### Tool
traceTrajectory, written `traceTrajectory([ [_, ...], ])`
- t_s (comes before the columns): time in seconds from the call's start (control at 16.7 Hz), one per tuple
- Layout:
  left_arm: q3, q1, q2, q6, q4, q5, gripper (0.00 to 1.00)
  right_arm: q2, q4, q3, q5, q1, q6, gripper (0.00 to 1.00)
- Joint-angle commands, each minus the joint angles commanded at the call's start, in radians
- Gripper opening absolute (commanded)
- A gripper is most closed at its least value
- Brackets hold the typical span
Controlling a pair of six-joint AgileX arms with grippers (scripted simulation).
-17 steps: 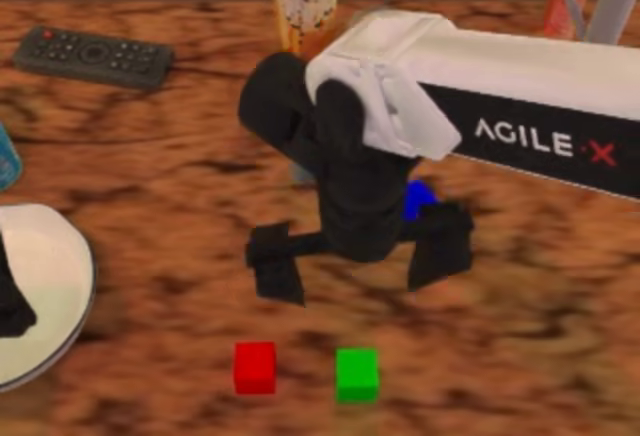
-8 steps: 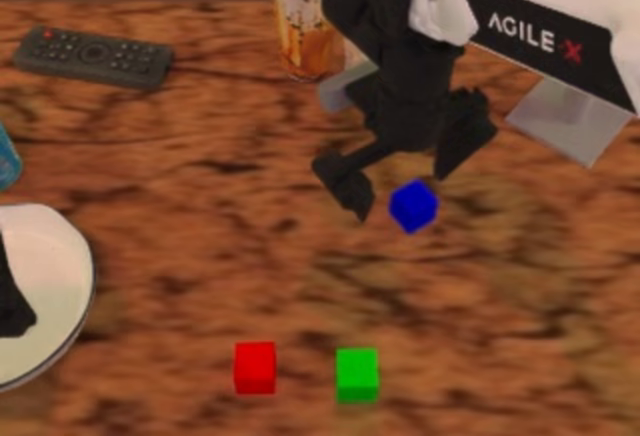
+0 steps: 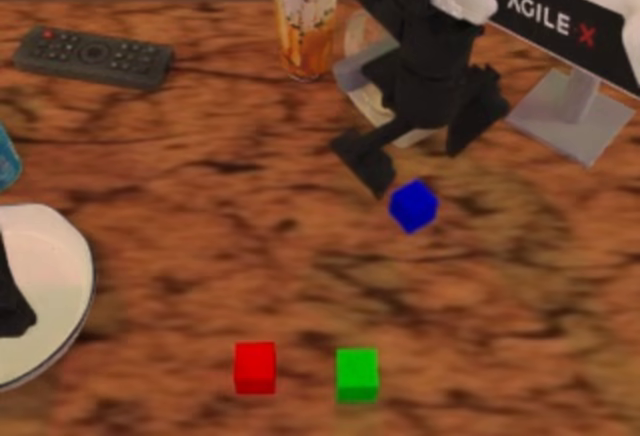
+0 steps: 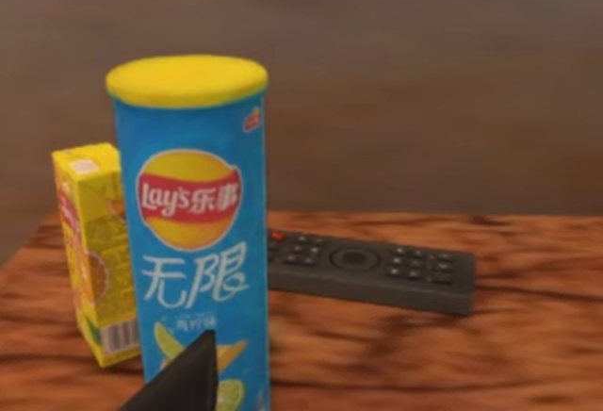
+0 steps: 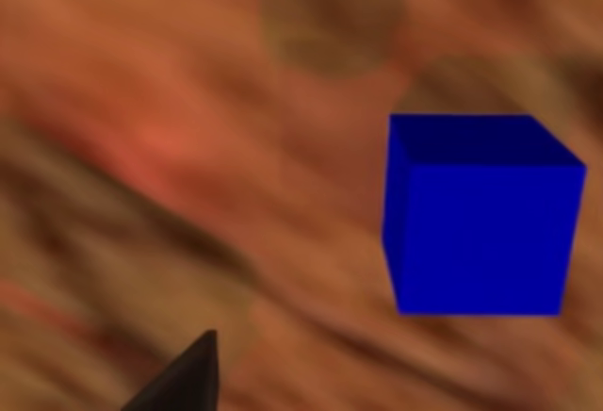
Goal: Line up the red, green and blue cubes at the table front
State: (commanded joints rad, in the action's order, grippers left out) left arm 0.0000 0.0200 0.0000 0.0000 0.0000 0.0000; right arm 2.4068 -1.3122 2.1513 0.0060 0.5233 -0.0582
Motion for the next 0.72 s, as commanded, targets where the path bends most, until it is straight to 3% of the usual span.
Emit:
traceTrajectory([
  [0.72,0.000,0.000,0.000,0.000,0.000,0.000,1.00,0.079,0.299,-0.223,0.000,-0.003,0.001,1.00],
])
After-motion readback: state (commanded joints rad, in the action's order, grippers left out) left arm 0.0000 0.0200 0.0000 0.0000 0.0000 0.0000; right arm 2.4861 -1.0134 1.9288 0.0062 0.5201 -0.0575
